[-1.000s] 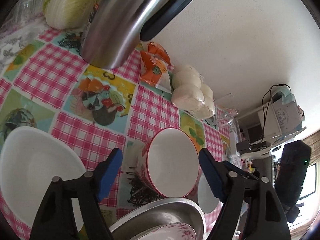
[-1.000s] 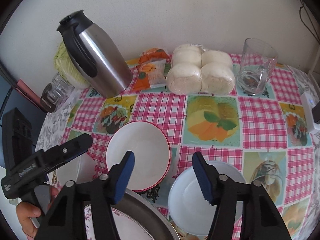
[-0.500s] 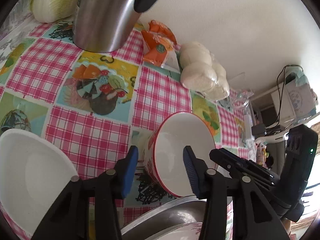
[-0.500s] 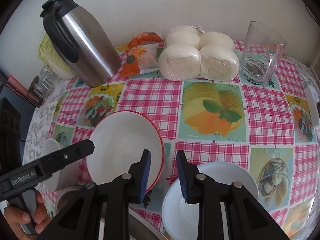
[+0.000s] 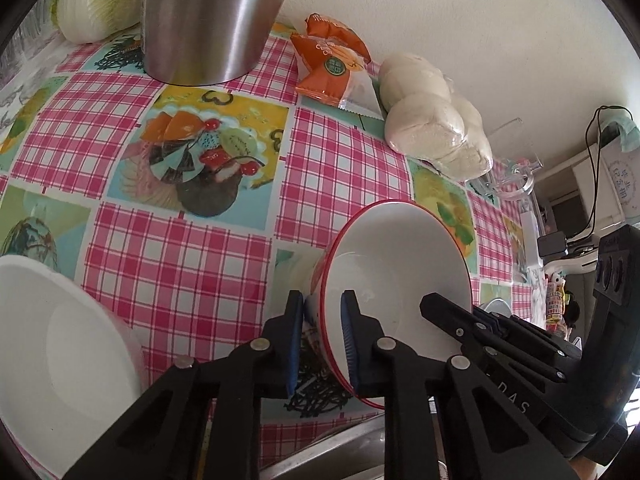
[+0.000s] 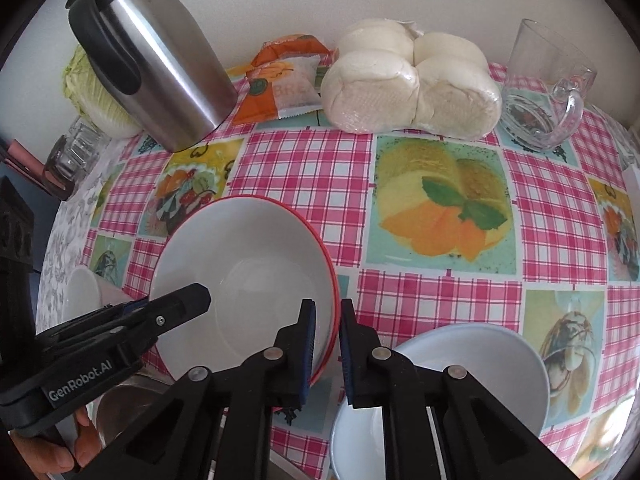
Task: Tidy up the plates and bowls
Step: 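Close both grippers on the rim of the red-rimmed bowl, then lift the red-rimmed bowl with both grippers and carry it over the basin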
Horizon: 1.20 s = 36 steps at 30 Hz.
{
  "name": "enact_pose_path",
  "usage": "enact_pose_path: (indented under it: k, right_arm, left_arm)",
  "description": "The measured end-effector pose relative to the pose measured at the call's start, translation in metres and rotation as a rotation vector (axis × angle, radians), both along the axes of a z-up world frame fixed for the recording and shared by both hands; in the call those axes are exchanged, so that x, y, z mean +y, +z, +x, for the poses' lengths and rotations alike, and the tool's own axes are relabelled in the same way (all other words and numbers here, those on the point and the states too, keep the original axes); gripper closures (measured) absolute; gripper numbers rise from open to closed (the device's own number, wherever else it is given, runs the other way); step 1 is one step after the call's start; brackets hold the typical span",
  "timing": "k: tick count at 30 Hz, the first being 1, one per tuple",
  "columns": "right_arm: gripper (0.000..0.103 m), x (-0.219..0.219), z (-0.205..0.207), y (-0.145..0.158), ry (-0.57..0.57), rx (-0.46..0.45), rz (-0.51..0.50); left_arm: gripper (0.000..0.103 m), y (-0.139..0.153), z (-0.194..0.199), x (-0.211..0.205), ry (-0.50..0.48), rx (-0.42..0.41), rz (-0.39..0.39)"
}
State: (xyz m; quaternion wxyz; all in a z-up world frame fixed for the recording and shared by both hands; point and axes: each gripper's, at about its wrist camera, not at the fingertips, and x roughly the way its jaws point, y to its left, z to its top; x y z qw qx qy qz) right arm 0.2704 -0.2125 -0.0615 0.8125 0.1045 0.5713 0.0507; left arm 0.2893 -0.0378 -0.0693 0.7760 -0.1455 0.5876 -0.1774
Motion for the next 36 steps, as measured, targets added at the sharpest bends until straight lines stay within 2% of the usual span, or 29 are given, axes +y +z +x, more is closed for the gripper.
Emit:
enact_pose_path:
  k: [11,17,22,36]
  right_arm:
    - [0.092,0.002,-0.003,0.016,0.004,-0.069,-0.041]
    - [0.092,0.0,-0.01,0.039,0.006,-0.117,-0.032]
    - [0.092,0.008,-0.018,0.056,0.017,-0.147,-0.065]
    - [0.092,0.004,-0.012,0.054,-0.015,-0.182,-0.045]
  left_arm:
    - [0.088,0.009,-0.005,-0.003,-0.004,-0.06,0.029]
    - [0.088,0.035,-0.01,-0.006,-0.004,-0.127,0.058]
    - [0.087,0.049,-0.017,-0.006,0.021,-0.159,0.084]
    - [0.088,0.056,-0.015,-0.006,0.059,-0.232,0.09]
